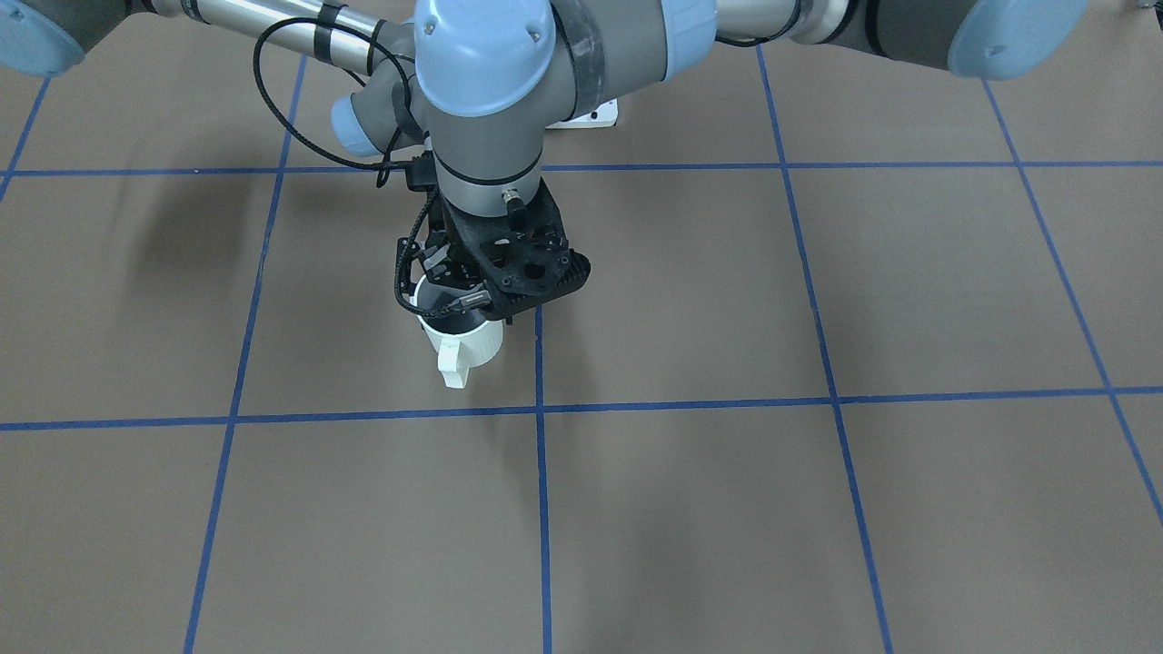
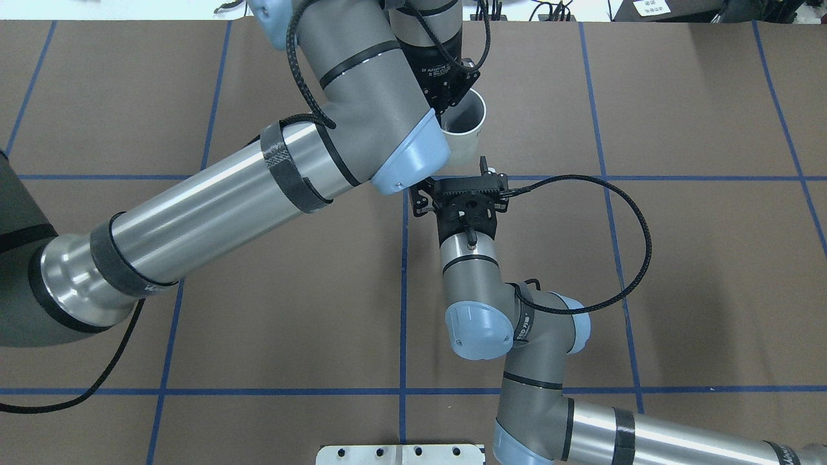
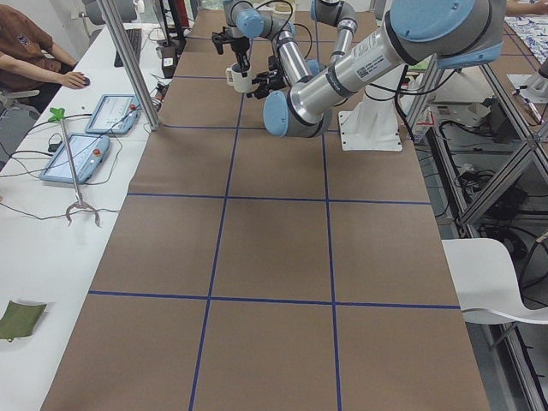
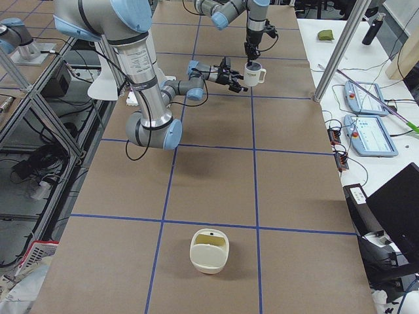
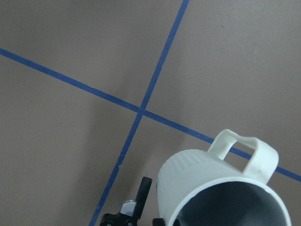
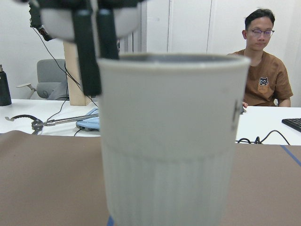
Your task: Left arm hands cup to right arm to dump lemon
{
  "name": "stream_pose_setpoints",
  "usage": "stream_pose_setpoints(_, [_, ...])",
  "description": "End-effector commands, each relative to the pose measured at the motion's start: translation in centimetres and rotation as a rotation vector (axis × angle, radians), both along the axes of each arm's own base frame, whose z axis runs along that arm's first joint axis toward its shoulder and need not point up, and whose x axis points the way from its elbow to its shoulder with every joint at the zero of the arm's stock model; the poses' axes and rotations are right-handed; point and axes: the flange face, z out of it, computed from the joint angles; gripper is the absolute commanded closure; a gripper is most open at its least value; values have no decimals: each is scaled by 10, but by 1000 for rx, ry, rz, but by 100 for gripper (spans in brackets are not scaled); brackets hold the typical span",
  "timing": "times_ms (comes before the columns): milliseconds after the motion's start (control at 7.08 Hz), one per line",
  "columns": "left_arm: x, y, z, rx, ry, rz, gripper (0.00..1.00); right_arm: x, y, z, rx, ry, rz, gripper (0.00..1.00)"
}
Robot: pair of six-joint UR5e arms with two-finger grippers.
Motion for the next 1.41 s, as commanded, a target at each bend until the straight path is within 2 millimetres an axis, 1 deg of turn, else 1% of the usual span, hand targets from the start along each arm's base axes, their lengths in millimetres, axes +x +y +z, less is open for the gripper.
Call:
stream_pose_setpoints(0, [-49,-14,-22,14,60,-33,100,-2,7,12,-7,12,-14,0])
stream_pose_setpoints(141, [-71,-11,-25,39,81,-50,100,0,5,8,-10,0,-24,0])
stream_pose_setpoints(282, [-92,-2,5,80,88,-42,100,9,-12,10,-47,-18,-84,0])
stream_pose_setpoints(424, [-117,20,64,141,74,5,100,36,-36,8,-89,-55,-160,0])
stream_pose_setpoints(565, [-146,45,126,208,55,57,100,70,-55,17,-131,-81,-228,0])
stream_pose_setpoints(706, [-171,64,176,258,29,105,100,100,-71,25,-155,-73,-270,0])
stream_pose_setpoints(847, [-194,84,230,295,-12,159,100,129,-88,34,-181,-58,-335,0])
stream_pose_setpoints(989, [-227,92,285,342,-47,212,100,167,-117,44,-234,-65,-423,0])
stream_pose_setpoints(1130, [-254,100,337,385,-64,240,100,218,-142,71,-307,-71,-510,0])
stream_pose_setpoints(1271, [-282,106,387,425,-79,252,100,275,-169,89,-353,-54,-593,0])
